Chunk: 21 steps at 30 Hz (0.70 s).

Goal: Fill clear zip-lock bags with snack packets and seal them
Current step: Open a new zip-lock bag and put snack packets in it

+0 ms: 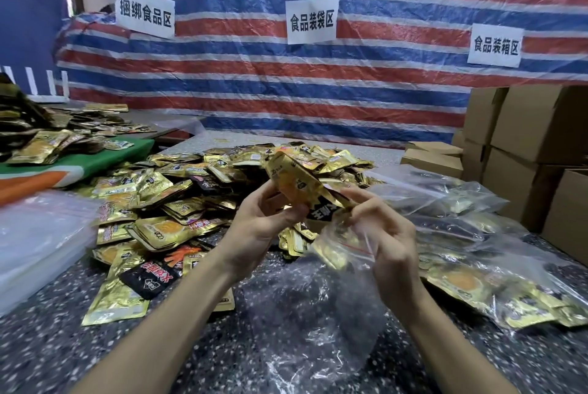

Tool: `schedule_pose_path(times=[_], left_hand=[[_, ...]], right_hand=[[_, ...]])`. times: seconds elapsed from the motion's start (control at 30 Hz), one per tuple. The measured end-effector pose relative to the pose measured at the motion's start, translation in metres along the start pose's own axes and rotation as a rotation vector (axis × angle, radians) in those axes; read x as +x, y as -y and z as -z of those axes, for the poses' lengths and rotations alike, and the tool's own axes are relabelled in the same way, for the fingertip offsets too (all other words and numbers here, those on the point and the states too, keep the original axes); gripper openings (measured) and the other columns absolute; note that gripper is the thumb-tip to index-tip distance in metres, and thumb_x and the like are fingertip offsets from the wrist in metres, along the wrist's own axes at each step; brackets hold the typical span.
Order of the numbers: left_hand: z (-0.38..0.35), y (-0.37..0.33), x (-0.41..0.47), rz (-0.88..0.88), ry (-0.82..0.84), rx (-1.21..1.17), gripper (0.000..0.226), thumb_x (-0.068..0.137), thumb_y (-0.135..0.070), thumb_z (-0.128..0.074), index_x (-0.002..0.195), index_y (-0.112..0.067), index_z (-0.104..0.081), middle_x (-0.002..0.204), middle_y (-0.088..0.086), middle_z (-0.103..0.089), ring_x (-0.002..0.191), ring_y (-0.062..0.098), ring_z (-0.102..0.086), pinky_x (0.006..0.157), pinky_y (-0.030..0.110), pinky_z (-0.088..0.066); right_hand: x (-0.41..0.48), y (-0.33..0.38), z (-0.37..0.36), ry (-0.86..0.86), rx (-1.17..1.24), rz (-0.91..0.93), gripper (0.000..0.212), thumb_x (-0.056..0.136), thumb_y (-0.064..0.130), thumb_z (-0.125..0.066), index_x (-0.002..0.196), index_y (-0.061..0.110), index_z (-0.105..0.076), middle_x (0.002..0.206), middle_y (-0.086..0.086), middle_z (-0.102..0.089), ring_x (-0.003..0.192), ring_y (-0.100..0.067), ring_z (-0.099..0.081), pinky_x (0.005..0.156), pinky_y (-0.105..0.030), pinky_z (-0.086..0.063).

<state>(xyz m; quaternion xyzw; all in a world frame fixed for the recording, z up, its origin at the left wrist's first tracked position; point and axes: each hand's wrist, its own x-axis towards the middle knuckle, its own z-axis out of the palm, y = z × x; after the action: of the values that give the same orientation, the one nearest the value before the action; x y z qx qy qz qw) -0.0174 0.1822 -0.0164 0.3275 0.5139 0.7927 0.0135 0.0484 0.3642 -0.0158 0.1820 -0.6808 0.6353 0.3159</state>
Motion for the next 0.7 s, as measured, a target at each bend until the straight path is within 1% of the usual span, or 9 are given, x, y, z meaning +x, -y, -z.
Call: schedule_pose_path(times=[0.1,0.17,0.2,0.23,0.3,0.37,0.5,0.6,0.7], left_hand=[[0.0,0.001,0.0,-0.029,-0.008,0.049,0.056,0.067,-0.032,-0.087,0.117,-0.018,-0.066,0.114,0.007,-0.073,0.112,0.023,-0.065,0.104,0.042,-0.047],[-0.002,0.001,-0.001,-0.057,0.004,0.037,0.059,0.066,-0.038,-0.089,0.118,-0.022,-0.066,0.115,0.006,-0.073,0.113,0.022,-0.065,0.097,0.036,-0.05],[-0.003,0.0,-0.001,-0.073,0.009,0.024,0.056,0.067,-0.039,-0.089,0.117,-0.025,-0.067,0.114,0.004,-0.073,0.112,0.02,-0.066,0.093,0.031,-0.051],[-0.003,-0.002,-0.001,-0.091,0.008,0.009,0.053,0.068,-0.039,-0.088,0.116,-0.027,-0.068,0.114,0.003,-0.073,0.111,0.018,-0.066,0.09,0.026,-0.052],[-0.003,-0.004,-0.001,-0.127,-0.009,-0.021,0.049,0.07,-0.037,-0.087,0.115,-0.031,-0.068,0.112,0.0,-0.074,0.109,0.013,-0.067,0.087,0.02,-0.052],[-0.004,-0.005,0.0,-0.163,-0.041,-0.027,0.051,0.07,-0.04,-0.087,0.116,-0.032,-0.066,0.111,-0.002,-0.074,0.109,0.013,-0.066,0.089,0.021,-0.051],[-0.007,-0.008,-0.001,-0.211,-0.064,-0.048,0.05,0.07,-0.041,-0.086,0.114,-0.029,-0.065,0.11,-0.004,-0.074,0.107,0.011,-0.067,0.089,0.022,-0.051],[-0.009,-0.011,-0.004,-0.202,-0.015,-0.009,0.052,0.076,-0.031,-0.079,0.121,-0.017,-0.057,0.11,-0.005,-0.074,0.107,0.009,-0.068,0.087,0.019,-0.052],[-0.01,-0.014,-0.006,-0.167,0.043,0.092,0.044,0.08,-0.014,-0.069,0.122,-0.015,-0.055,0.111,-0.002,-0.074,0.107,0.012,-0.069,0.087,0.02,-0.052]], right_hand=[[0.003,0.005,0.002,0.03,0.11,-0.122,0.021,0.074,0.005,-0.051,0.062,0.015,-0.065,0.116,0.002,-0.072,0.123,-0.016,-0.059,0.105,-0.061,-0.043],[0.005,0.006,0.001,0.024,0.208,-0.209,0.041,0.083,-0.007,-0.056,0.055,0.021,-0.067,0.116,0.002,-0.072,0.125,-0.024,-0.059,0.106,-0.06,-0.043],[0.005,0.007,0.0,0.029,0.246,-0.251,0.041,0.079,-0.009,-0.06,0.053,0.022,-0.068,0.117,0.0,-0.071,0.127,-0.03,-0.057,0.105,-0.058,-0.045],[0.005,0.009,-0.001,0.043,0.269,-0.285,0.031,0.071,-0.002,-0.065,0.053,0.023,-0.068,0.118,-0.002,-0.069,0.128,-0.035,-0.055,0.102,-0.052,-0.049],[0.004,0.011,-0.002,0.07,0.29,-0.323,0.013,0.061,0.011,-0.071,0.054,0.022,-0.07,0.118,-0.007,-0.067,0.125,-0.042,-0.054,0.085,-0.032,-0.059],[0.004,0.01,0.0,0.086,0.293,-0.337,0.009,0.059,0.011,-0.074,0.055,0.018,-0.071,0.112,-0.004,-0.071,0.118,-0.037,-0.059,0.075,-0.026,-0.06],[0.007,0.008,0.002,0.224,0.226,-0.372,0.026,0.072,-0.009,-0.068,0.058,0.012,-0.073,0.107,-0.005,-0.076,0.104,-0.027,-0.07,0.07,-0.03,-0.06],[0.007,0.007,0.003,0.313,0.194,-0.39,0.003,0.067,0.001,-0.074,0.067,0.005,-0.074,0.101,-0.009,-0.077,0.086,-0.021,-0.075,0.065,-0.027,-0.06],[0.007,0.001,0.007,0.206,0.11,-0.393,0.018,0.07,0.011,-0.077,0.082,-0.002,-0.073,0.094,-0.017,-0.076,0.088,-0.028,-0.074,0.069,-0.028,-0.061]])
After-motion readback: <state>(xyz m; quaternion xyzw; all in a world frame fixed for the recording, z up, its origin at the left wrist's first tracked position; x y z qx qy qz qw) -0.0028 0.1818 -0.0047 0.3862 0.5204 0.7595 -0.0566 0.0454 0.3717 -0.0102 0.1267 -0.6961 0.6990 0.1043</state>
